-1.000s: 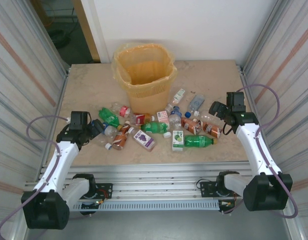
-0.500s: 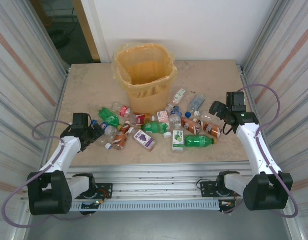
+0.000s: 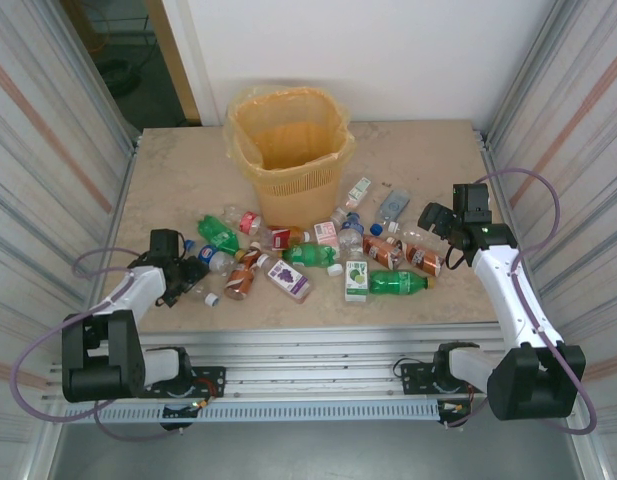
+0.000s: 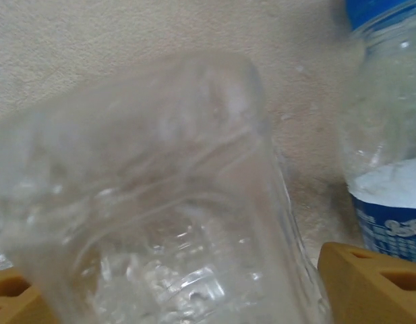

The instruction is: Put the plastic bottles in the bin

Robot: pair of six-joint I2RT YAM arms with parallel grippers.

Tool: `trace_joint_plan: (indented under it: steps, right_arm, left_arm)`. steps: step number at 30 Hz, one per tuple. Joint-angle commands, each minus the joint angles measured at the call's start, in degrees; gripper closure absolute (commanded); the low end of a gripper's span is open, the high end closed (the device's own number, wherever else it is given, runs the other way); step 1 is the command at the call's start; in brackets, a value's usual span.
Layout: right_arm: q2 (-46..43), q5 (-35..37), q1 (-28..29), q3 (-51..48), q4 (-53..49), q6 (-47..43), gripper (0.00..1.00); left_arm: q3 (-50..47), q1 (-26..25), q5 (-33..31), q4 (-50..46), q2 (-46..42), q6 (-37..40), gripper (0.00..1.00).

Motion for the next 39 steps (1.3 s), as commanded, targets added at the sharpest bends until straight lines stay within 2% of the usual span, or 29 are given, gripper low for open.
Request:
trace_joint_plan:
  steps: [1, 10, 19, 27, 36, 39]
  right_arm:
    - [0.3, 0.3, -0.3, 1.0, -0.7, 1.0, 0.02]
    - [0.8, 0.3, -0.4, 1.7, -0.7, 1.0, 0.02]
    - [1.6, 0.2, -0.3, 1.8, 0.2, 1.4, 0.02]
    - [2.5, -0.3, -0.3, 1.5, 1.6, 2.3, 0.02]
    - [1.4, -0.2, -0.2, 0.2, 1.6, 2.9, 0.02]
    - [1.1, 0.0, -0.2, 0.3, 1.2, 2.9, 0.02]
  left_arm:
    - [-1.5, 0.4, 0.9, 2.2, 1.7, -1.2, 0.24]
    - [-1.0, 1.1, 0.6, 1.4, 0.5, -1.5, 0.54]
    - [3.7, 1.2, -0.6, -3.9, -9.1, 0.4, 0.57]
    - [12.7, 1.2, -0.7, -5.2, -17.1, 3.3, 0.57]
    - [23.0, 1.0, 5.8, 0.6, -17.4, 4.9, 0.57]
    - [26.2, -0.6, 6.7, 3.5, -16.0, 5.0, 0.57]
